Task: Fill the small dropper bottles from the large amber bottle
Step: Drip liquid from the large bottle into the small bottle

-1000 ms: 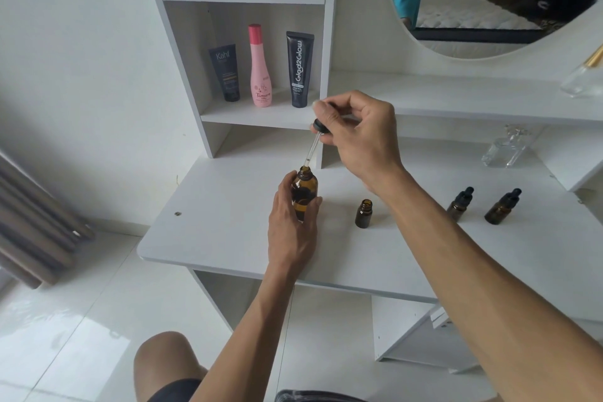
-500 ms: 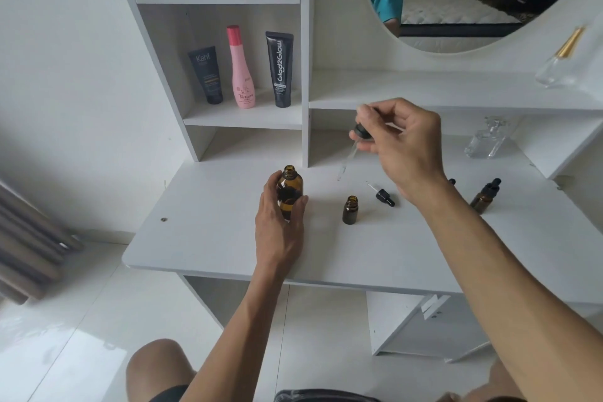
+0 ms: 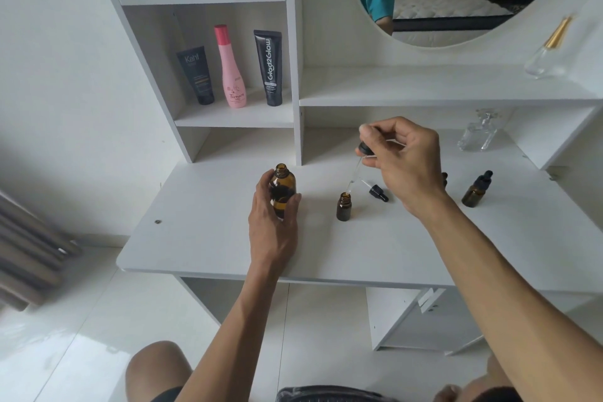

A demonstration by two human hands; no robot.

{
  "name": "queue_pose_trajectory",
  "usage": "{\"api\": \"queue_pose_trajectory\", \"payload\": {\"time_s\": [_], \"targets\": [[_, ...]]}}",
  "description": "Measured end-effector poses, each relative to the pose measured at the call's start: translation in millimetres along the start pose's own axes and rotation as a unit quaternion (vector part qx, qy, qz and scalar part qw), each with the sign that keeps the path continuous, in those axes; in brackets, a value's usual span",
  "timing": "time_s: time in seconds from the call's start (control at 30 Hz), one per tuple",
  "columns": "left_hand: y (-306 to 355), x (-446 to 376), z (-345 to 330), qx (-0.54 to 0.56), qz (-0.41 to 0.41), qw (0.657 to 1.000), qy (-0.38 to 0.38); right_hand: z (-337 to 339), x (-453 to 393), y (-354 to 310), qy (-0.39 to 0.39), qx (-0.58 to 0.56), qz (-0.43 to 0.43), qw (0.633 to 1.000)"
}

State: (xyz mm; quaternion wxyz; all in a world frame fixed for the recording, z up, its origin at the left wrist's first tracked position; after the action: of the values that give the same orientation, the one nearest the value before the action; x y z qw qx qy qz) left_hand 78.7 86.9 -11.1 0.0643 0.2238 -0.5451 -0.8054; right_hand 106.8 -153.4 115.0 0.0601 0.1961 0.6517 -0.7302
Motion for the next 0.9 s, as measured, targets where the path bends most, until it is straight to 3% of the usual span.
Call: {"api": "queue_pose_trajectory", "payload": {"time_s": [0.9], "targets": [[0.8,0.7,0.6,0.006,0.005,1.000,0.002,-13.0,2.1,2.6,-0.028,0.047,0.013,0.998]]}}
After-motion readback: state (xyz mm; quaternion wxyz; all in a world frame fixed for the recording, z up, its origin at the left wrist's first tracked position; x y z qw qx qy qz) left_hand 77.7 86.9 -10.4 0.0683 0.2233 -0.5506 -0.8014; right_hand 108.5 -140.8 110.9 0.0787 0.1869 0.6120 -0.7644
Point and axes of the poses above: each hand's wrist, its own x-axis away from the middle knuckle, its own z-axis out of the back of the hand, y = z × x, the point moved 9 cm from there along -x, towards the middle knuckle, and after that the axes turned 1 degree about z, right-handed, at the moved point
